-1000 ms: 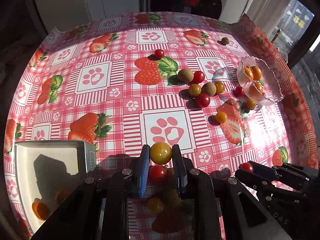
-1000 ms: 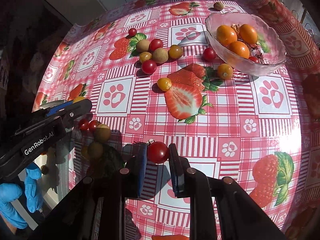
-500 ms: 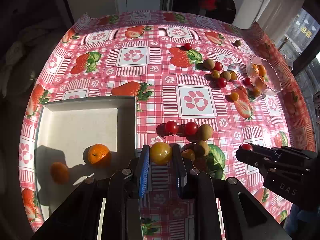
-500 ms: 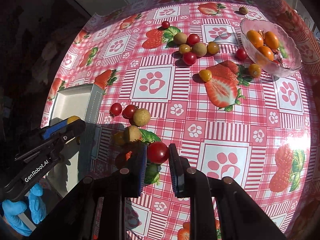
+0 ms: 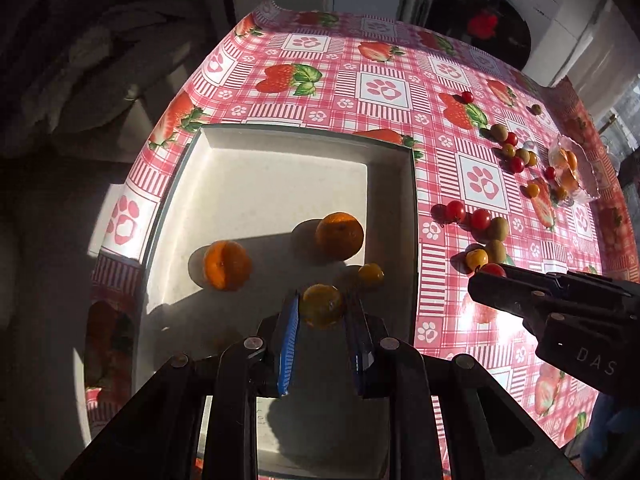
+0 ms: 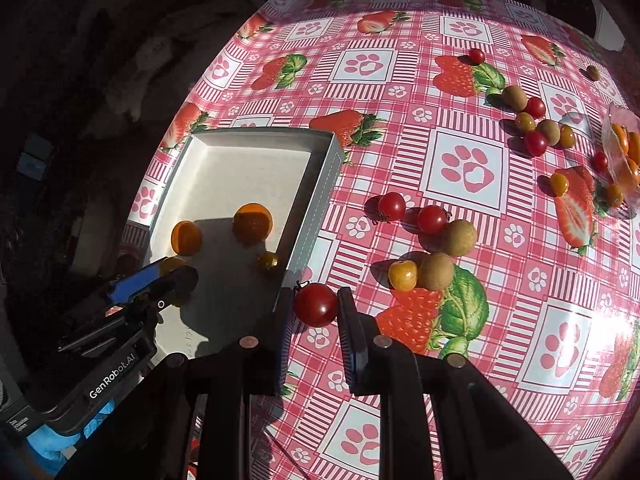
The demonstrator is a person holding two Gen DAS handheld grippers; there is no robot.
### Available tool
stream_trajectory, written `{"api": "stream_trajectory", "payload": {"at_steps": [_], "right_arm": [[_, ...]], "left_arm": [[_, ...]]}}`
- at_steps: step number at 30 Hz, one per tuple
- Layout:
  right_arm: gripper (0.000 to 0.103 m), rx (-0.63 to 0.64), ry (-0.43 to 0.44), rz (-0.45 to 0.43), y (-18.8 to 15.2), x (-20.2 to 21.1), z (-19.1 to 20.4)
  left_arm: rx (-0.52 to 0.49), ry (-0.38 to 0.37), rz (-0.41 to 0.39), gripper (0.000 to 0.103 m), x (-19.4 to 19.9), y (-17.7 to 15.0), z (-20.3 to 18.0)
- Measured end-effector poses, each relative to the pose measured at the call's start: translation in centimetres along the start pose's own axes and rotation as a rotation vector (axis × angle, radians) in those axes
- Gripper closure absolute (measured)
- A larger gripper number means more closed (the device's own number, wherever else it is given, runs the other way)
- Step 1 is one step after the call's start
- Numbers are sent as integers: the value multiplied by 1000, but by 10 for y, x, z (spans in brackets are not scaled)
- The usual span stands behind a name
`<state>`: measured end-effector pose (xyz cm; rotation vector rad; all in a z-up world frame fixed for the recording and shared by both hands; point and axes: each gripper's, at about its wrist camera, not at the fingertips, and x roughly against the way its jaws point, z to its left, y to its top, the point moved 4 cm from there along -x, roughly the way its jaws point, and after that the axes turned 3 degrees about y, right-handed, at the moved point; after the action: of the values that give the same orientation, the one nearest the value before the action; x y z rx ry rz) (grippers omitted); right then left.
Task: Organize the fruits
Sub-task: 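Carry both cherry tomatoes over the white tray and open both tools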
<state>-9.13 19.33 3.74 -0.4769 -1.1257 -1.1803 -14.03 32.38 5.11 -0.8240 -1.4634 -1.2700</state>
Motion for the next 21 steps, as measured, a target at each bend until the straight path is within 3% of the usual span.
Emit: {"api": "stream_trajectory", "payload": {"at_steps": [10, 21], "right_arm": [[79, 106, 50, 87, 2, -49, 68], [79, 188, 17, 169, 0, -96, 98]], "left_arm": [[101, 69, 11, 79, 1, -22, 59], [183, 108, 91, 79, -32, -51, 95]]}}
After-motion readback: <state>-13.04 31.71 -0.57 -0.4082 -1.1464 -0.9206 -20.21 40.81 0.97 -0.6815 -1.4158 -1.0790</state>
